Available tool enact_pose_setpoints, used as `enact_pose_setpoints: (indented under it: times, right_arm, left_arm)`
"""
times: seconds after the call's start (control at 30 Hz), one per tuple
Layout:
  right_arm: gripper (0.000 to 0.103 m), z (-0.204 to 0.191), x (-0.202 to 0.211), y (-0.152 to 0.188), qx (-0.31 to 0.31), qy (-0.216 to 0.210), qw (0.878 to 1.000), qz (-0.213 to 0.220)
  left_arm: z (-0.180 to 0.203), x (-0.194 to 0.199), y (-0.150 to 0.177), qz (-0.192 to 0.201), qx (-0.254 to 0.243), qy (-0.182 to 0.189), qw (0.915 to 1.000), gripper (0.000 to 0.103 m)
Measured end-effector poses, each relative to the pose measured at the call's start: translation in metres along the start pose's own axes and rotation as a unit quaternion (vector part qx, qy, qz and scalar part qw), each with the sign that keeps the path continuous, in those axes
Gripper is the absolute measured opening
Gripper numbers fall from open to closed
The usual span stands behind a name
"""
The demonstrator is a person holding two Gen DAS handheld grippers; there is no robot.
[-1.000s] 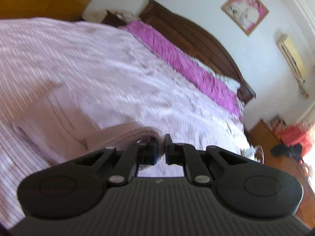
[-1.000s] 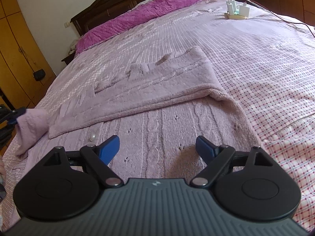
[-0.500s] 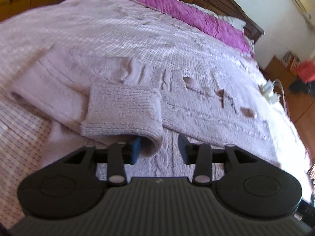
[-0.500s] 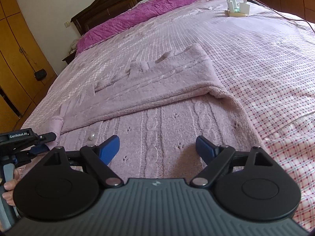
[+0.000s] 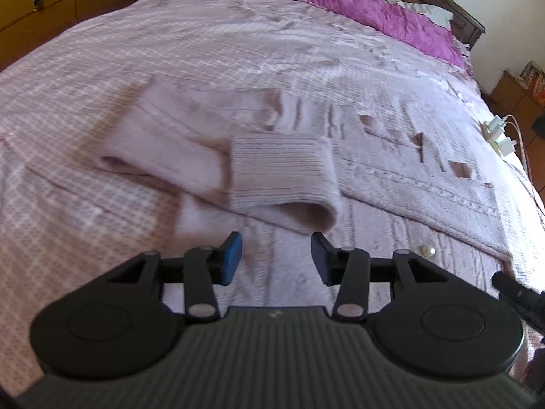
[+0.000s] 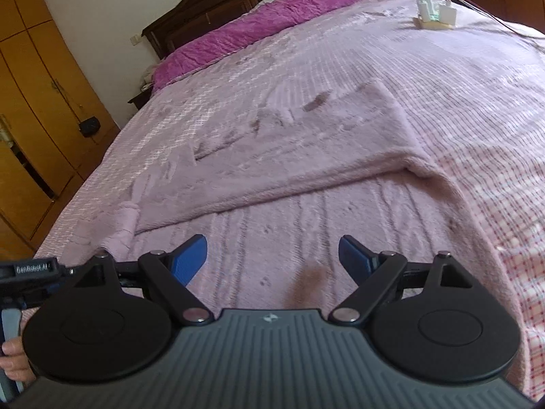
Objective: Fold small clothes
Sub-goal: 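Move the right gripper to the folded sleeve cuff and close on it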
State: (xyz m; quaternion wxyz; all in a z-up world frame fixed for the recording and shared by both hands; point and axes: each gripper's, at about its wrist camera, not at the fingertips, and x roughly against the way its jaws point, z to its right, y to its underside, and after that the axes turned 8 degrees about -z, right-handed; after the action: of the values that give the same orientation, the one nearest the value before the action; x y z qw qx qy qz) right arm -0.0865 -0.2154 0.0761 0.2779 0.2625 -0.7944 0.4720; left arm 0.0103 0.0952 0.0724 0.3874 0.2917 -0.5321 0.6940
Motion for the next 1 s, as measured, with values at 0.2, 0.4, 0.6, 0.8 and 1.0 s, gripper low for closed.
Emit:
enact_pose_setpoints:
  times: [0.2, 0.4, 0.6, 0.8, 1.0]
  right_arm:
    - [0.089, -0.035, -0.008, -0.013, 0.018, -0.035, 0.999, -0.006]
    - [0.089, -0.079, -0.036, -0.013, 0.035, -0.065, 0.996, -0.042]
    - [0.089, -0.123, -0.070, -0.012, 0.054, -0.093, 0.990, -0.086]
    - [0.087, -0.154, -0.095, -0.018, 0.084, -0.103, 0.986, -0.103]
    - [0.071, -0.180, -0.122, -0.020, 0.115, -0.096, 0.981, -0.126]
  left_arm:
    - [-0.017, 0.005, 0.003, 0.009, 0.008, -0.029, 0.9995, 0.046]
    - [-0.028, 0.005, 0.007, 0.008, 0.009, -0.025, 0.9996, 0.046]
    - [-0.029, 0.002, 0.010, 0.008, 0.003, -0.018, 0.9998, 0.046]
    - [-0.033, -0.002, 0.013, 0.005, 0.008, -0.005, 0.9999, 0.047]
    - [-0.034, -0.005, 0.015, 0.005, 0.008, 0.003, 1.0000, 0.047]
